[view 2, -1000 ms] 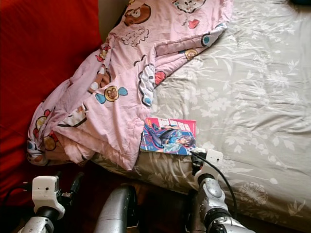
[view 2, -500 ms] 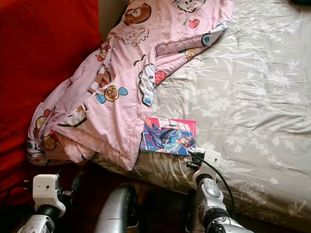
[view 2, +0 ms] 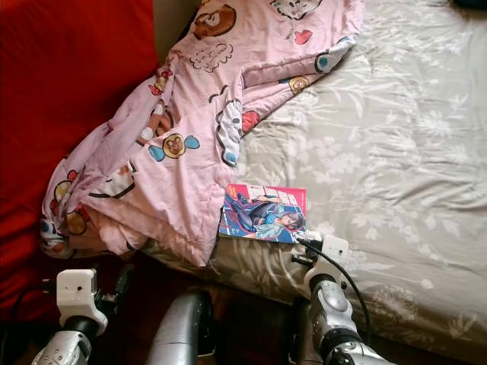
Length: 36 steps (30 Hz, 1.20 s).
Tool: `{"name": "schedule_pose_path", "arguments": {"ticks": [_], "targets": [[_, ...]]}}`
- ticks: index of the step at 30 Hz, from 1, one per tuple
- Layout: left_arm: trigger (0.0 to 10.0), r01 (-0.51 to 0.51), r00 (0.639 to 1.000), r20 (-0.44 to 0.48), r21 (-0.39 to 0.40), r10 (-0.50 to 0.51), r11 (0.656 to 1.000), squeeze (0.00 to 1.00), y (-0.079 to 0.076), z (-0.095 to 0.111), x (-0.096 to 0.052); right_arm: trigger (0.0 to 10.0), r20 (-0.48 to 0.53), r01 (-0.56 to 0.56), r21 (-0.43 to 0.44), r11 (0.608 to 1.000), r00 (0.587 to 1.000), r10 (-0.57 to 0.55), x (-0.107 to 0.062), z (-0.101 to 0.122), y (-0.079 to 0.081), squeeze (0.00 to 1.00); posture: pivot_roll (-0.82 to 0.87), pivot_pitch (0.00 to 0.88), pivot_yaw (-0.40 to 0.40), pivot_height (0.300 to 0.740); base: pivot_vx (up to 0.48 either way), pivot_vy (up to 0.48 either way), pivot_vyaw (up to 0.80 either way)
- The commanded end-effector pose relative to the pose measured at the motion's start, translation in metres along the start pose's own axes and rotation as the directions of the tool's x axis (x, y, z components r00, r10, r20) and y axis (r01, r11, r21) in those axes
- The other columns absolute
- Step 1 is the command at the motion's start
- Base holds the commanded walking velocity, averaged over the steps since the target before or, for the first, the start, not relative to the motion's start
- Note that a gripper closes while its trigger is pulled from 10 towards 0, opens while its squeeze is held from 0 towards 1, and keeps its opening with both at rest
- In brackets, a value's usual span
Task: Clean up the room
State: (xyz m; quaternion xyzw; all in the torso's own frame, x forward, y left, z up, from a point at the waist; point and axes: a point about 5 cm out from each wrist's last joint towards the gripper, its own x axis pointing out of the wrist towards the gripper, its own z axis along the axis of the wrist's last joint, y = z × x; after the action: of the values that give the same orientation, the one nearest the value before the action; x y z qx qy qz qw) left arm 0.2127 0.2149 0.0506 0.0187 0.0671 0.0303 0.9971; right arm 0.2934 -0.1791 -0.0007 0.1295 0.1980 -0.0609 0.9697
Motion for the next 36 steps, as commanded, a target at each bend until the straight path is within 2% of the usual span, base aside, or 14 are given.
{"name": "schedule_pose_path", "arguments": {"ticks": [1,9,14,17,18,19,23,26,27,31,33,36], "targets": [[10.0,-0.039,0.998,-0.054,0.001,0.039,0.999,0.0,0.006,-0.016,-0.006,0.0,-0.001,0.014,0.026,1.0,1.0,-0.014,-0.009,-0.015,-0.008,0.0,0.13,0.253,0.086,0.633,0.0,0.0,0.0],[10.0,-0.068,0.994,-0.091,-0.026,0.065,0.997,0.0,0.002,-0.032,-0.001,0.0,0.061,0.043,0.015,0.999,0.997,-0.044,-0.024,-0.024,-0.028,0.0,0.05,0.228,0.047,0.633,0.0,0.0,0.0],[10.0,-0.103,0.987,-0.126,-0.059,0.095,0.993,0.0,0.002,-0.043,0.001,0.0,0.083,0.029,-0.015,0.999,0.996,-0.028,-0.034,-0.032,-0.034,0.0,0.02,0.213,0.022,0.633,0.0,0.0,0.0],[10.0,-0.111,0.982,-0.165,-0.083,0.096,0.99,0.0,0.0,-0.052,0.002,0.0,0.061,-0.007,-0.042,0.999,0.998,0.01,-0.036,-0.037,-0.031,0.0,0.0,0.207,0.012,0.633,0.0,0.0,0.0],[10.0,-0.113,0.98,-0.176,-0.092,0.095,0.989,0.0,-0.001,-0.055,0.003,3.7,0.052,-0.014,-0.051,0.999,0.999,0.016,-0.036,-0.038,-0.03,0.0,0.0,0.205,0.008,0.633,0.0,0.0,0.0],[10.0,-0.122,0.975,-0.198,-0.109,0.099,0.987,0.0,-0.001,-0.06,0.006,10.0,0.036,-0.016,-0.068,0.998,0.999,0.019,-0.035,-0.038,-0.029,0.0,-0.01,0.2,0.004,0.633,0.0,0.0,0.0],[10.0,-0.123,0.968,-0.234,-0.118,0.092,0.985,0.0,-0.003,-0.067,0.008,10.0,0.016,-0.026,-0.085,0.996,0.999,0.028,-0.033,-0.038,-0.028,0.0,-0.01,0.188,-0.001,0.633,0.0,0.0,0.0],[10.0,-0.098,0.964,-0.255,-0.108,0.068,0.989,0.0,-0.005,-0.072,0.011,10.0,-0.036,-0.038,-0.112,0.993,0.999,0.034,-0.033,-0.043,-0.026,0.0,-0.02,0.167,-0.013,0.637,0.0,0.0,0.0],[10.0,-0.092,0.958,-0.282,-0.11,0.058,0.99,0.0,-0.007,-0.077,0.013,10.0,-0.075,-0.062,-0.145,0.988,0.996,0.051,-0.035,-0.05,-0.025,0.0,-0.02,0.158,-0.014,0.647,0.0,0.0,0.0],[10.0,-0.058,0.939,-0.343,-0.102,0.02,0.993,0.0,-0.013,-0.088,0.014,10.0,-0.176,-0.063,-0.17,0.983,0.984,0.032,-0.041,-0.066,-0.028,0.0,-0.02,0.126,-0.016,0.672,0.0,0.0,0.0],[10.0,-0.056,0.936,-0.351,-0.102,0.017,0.993,0.0,-0.013,-0.089,0.015,10.0,-0.194,-0.065,-0.178,0.982,0.981,0.03,-0.043,-0.069,-0.028,0.0,-0.02,0.123,-0.017,0.677,0.0,0.0,0.0],[10.0,-0.046,0.91,-0.414,-0.09,0.005,0.995,0.0,-0.017,-0.097,0.015,10.0,-0.279,-0.064,-0.205,0.977,0.96,0.004,-0.049,-0.083,-0.032,0.0,-0.04,0.091,-0.019,0.692,0.0,0.0,0.0]]}}
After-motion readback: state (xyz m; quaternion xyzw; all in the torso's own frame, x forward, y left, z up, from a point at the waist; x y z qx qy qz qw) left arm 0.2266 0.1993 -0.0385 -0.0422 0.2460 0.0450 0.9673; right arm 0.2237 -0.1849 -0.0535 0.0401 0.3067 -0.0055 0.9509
